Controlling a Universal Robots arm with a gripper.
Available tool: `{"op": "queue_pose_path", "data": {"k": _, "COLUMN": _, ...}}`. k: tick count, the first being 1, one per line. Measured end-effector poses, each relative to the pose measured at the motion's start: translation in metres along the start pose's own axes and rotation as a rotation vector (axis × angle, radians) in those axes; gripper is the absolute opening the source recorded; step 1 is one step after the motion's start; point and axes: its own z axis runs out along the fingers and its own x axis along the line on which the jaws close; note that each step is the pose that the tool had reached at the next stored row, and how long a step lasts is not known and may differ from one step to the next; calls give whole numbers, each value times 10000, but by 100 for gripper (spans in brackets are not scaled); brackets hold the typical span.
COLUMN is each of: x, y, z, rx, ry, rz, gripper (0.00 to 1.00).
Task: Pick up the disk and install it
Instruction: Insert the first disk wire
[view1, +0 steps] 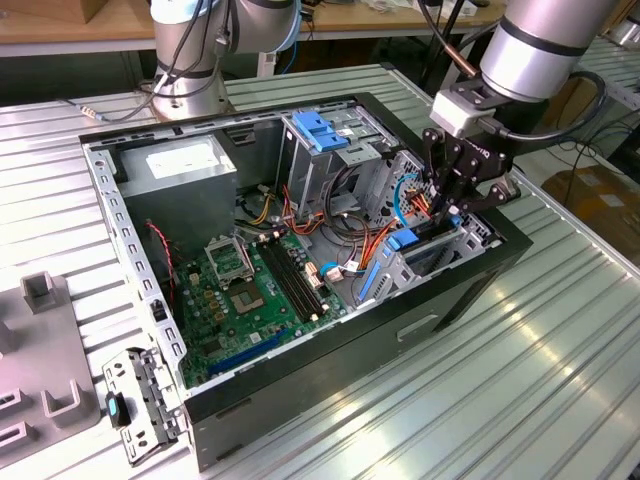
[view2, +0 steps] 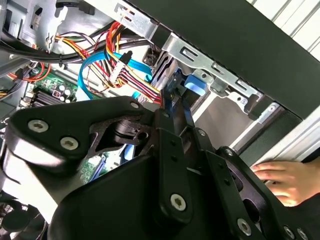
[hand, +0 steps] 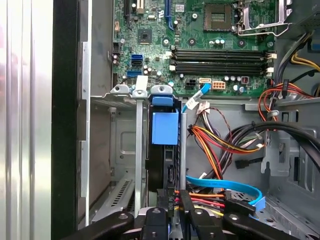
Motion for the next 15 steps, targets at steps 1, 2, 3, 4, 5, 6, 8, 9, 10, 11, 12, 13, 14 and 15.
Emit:
{"op": "queue_pose_path", "data": {"k": 1, "x": 0, "y": 0, "z": -6, "rx": 4, "ry": -1, "rz": 1, "gripper": 24}}
{"op": "queue_pose_path", "data": {"k": 2, "x": 0, "y": 0, "z": -7, "rx": 8, "ry": 0, "rz": 1, "gripper": 24}}
{"op": "queue_pose_path", "data": {"k": 3, "x": 0, "y": 0, "z": -8, "rx": 9, "ry": 2, "rz": 0, "gripper": 24}}
{"op": "queue_pose_path", "data": {"k": 4, "x": 0, "y": 0, "z": -8, "rx": 9, "ry": 2, "rz": 1, "gripper": 22}}
{"op": "queue_pose_path", "data": {"k": 5, "x": 0, "y": 0, "z": -8, "rx": 10, "ry": 2, "rz": 1, "gripper": 16}}
{"op": "queue_pose_path", "data": {"k": 6, "x": 0, "y": 0, "z": -8, "rx": 11, "ry": 2, "rz": 1, "gripper": 11}}
{"op": "queue_pose_path", "data": {"k": 8, "x": 0, "y": 0, "z": -9, "rx": 12, "ry": 3, "rz": 1, "gripper": 11}}
{"op": "queue_pose_path", "data": {"k": 9, "x": 0, "y": 0, "z": -8, "rx": 13, "ry": 2, "rz": 1, "gripper": 11}}
{"op": "queue_pose_path", "data": {"k": 10, "x": 0, "y": 0, "z": -8, "rx": 14, "ry": 2, "rz": 1, "gripper": 11}}
{"op": "queue_pose_path", "data": {"k": 11, "x": 0, "y": 0, "z": -8, "rx": 15, "ry": 2, "rz": 1, "gripper": 11}}
{"op": "queue_pose_path", "data": {"k": 12, "x": 0, "y": 0, "z": -8, "rx": 16, "ry": 2, "rz": 1, "gripper": 11}}
{"op": "queue_pose_path", "data": {"k": 13, "x": 0, "y": 0, "z": -8, "rx": 17, "ry": 2, "rz": 1, "gripper": 11}}
{"op": "queue_pose_path", "data": {"k": 14, "x": 0, "y": 0, "z": -8, "rx": 18, "ry": 2, "rz": 1, "gripper": 11}}
{"op": "queue_pose_path", "data": {"k": 15, "x": 0, "y": 0, "z": -8, "rx": 19, "ry": 2, "rz": 1, "gripper": 11}}
